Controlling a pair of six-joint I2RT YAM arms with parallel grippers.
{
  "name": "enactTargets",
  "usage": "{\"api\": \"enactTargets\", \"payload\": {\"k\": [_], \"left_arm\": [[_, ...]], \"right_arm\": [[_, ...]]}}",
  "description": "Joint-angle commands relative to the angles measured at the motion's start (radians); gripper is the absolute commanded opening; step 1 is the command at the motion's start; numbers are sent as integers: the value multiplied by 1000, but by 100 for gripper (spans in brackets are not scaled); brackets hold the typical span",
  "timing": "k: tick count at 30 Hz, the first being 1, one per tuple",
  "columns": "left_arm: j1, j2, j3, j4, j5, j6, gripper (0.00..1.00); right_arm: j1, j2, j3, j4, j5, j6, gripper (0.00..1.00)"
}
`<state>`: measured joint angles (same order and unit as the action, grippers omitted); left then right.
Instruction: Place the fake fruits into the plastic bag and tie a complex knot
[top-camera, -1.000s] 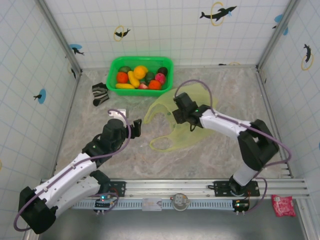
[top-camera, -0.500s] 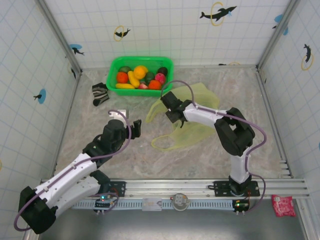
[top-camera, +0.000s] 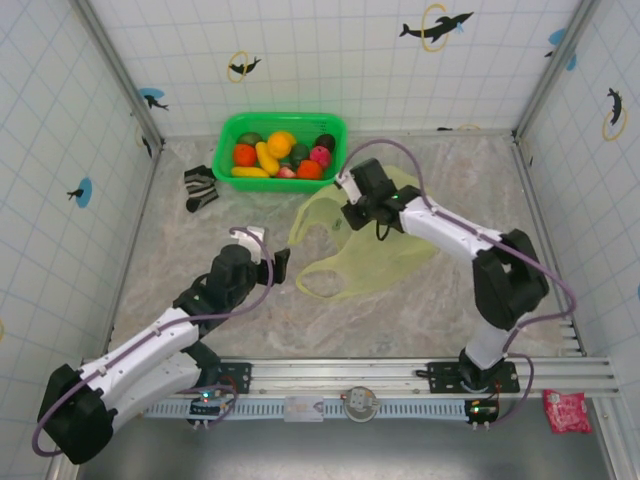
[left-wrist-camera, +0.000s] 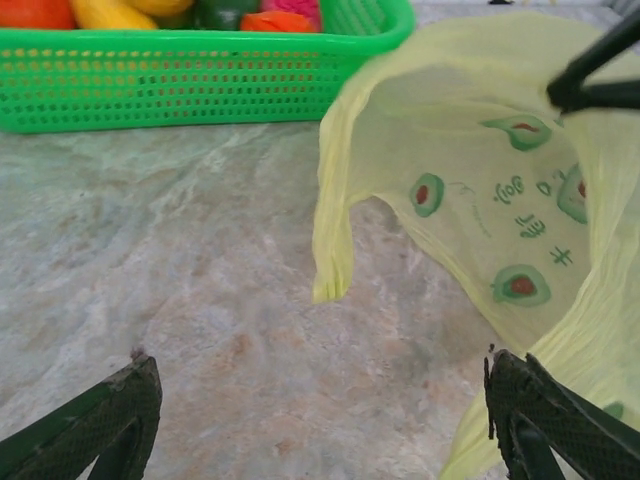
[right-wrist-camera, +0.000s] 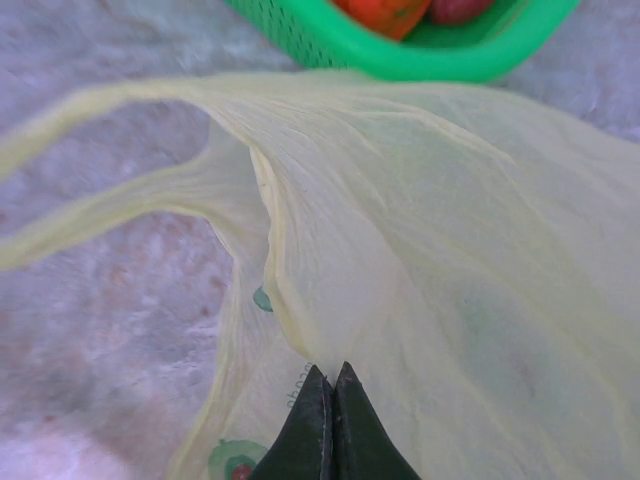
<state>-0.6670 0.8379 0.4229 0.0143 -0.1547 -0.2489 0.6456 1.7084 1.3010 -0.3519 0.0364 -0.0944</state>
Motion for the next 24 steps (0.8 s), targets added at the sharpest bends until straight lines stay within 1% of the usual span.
{"api": "enactTargets", "payload": {"k": [1, 3, 6, 8, 10, 12, 14, 20, 24], "left_arm": [[0, -3, -15, 149, 44, 147, 86], [0, 9, -29, 229, 48, 207, 87], [0, 34, -66, 356, 145, 233, 87], [0, 52, -103, 458, 189, 225, 87], [0, 65, -140, 565, 264, 244, 87], [0, 86, -161, 653, 378, 285, 86], [0, 123, -152, 686, 433, 316, 84], [-3, 184, -121, 737, 501, 374, 83], [-26, 229, -68, 740, 500, 384, 80]], "right_arm": [[-32, -93, -70, 69, -161, -11, 0], [-46, -142, -120, 108, -180, -10, 0], [-81, -214, -191, 176, -231, 19, 0], [-114, -263, -244, 238, -289, 58, 0], [-148, -302, -286, 291, -347, 95, 0], [-172, -334, -318, 329, -386, 123, 0], [-179, -353, -332, 345, -395, 127, 0], [-182, -381, -344, 360, -412, 142, 0], [-182, -396, -357, 377, -412, 154, 0]]}}
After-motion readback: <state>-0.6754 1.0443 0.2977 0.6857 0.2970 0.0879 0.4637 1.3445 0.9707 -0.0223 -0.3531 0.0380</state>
